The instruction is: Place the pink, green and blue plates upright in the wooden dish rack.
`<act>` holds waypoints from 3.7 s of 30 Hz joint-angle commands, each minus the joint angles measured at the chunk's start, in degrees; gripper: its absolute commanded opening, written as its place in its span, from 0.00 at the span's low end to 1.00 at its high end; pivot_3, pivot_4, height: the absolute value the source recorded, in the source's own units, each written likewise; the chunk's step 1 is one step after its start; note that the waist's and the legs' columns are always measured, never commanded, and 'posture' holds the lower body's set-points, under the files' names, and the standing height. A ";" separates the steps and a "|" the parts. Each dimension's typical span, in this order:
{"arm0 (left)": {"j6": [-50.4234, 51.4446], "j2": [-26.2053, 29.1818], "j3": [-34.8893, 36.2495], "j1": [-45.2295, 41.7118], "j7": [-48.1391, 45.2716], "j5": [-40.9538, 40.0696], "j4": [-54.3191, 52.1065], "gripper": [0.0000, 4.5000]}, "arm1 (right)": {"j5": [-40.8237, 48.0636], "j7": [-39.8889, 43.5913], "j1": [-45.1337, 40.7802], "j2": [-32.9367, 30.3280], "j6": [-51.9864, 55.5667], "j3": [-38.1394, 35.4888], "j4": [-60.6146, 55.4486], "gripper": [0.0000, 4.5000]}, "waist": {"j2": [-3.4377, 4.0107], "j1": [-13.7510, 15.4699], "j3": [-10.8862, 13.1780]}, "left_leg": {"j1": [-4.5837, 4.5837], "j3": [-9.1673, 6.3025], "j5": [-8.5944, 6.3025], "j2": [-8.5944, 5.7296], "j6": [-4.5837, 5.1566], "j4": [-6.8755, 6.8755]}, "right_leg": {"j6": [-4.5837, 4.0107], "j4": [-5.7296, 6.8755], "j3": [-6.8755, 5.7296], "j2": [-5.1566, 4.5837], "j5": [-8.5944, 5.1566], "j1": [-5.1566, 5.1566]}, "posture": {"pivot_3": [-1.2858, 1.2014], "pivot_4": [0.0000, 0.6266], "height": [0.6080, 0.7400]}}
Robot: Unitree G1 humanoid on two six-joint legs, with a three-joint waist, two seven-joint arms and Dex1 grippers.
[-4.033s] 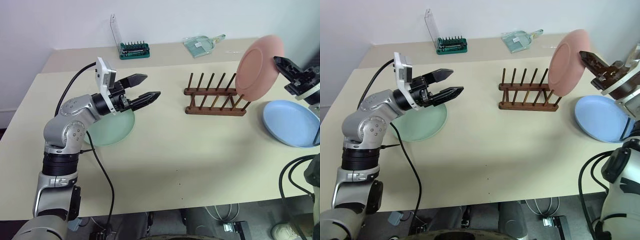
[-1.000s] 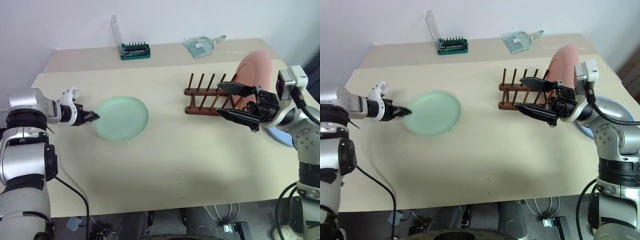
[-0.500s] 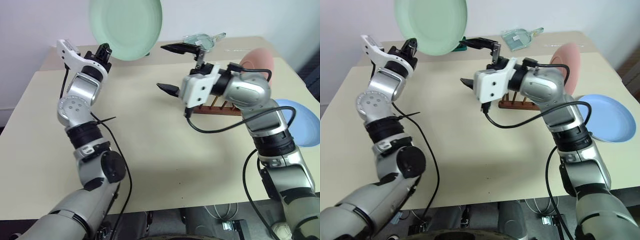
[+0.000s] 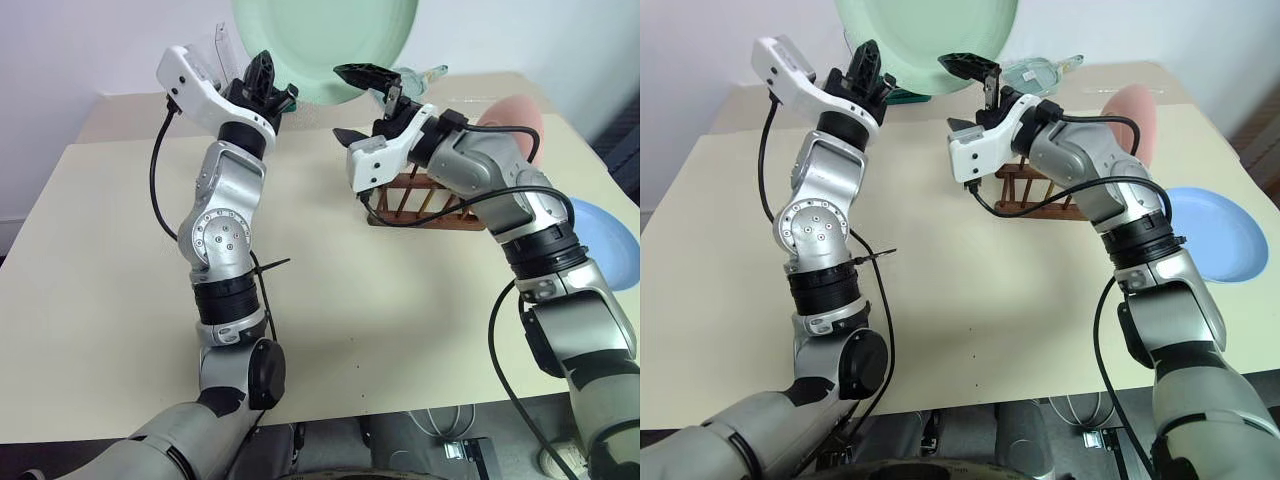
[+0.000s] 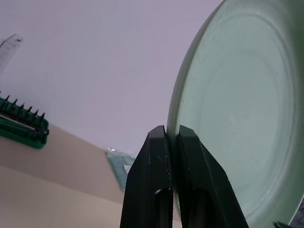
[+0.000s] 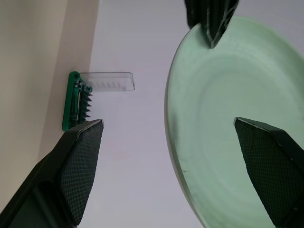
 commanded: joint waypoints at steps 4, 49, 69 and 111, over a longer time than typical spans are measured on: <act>1.04 -0.04 -3.91 -0.03 -0.66 -3.28 -2.96 0.00 | 1.46 0.91 -2.77 0.47 1.80 -0.92 0.63 0.46 | 0.00 0.06 0.00 | 0.01 -0.01 0.00 0.00 0.00 0.00 | -0.02 -0.07 0.00 0.01 0.01 0.04 | 0.52 0.24 1.00; -9.60 37.32 -12.94 3.08 -47.38 5.16 12.38 0.99 | 104.01 -2.34 -9.41 1.37 77.98 -48.25 -8.92 0.00 | 0.24 0.15 -0.01 | -0.04 -0.09 0.00 0.59 -0.01 -0.13 | -0.41 -0.53 -0.07 0.54 0.43 0.16 | 0.52 0.24 1.00; 2.60 48.83 -10.23 11.13 -67.56 -4.54 7.23 0.99 | 104.42 -8.51 -1.10 -3.91 92.29 -51.73 0.80 0.00 | 0.41 -0.03 -0.06 | -0.09 0.23 -0.06 0.69 0.10 -0.11 | -0.39 -0.48 0.03 0.53 0.46 0.02 | 0.52 0.24 1.00; -0.81 45.98 -11.22 8.92 -64.26 0.15 9.99 1.00 | 97.21 14.35 11.76 -3.18 74.11 -49.58 -10.91 0.99 | 0.41 -0.06 -0.06 | -0.06 0.27 -0.05 0.70 0.08 -0.07 | -0.35 -0.48 0.03 0.54 0.48 0.05 | 0.52 0.24 1.00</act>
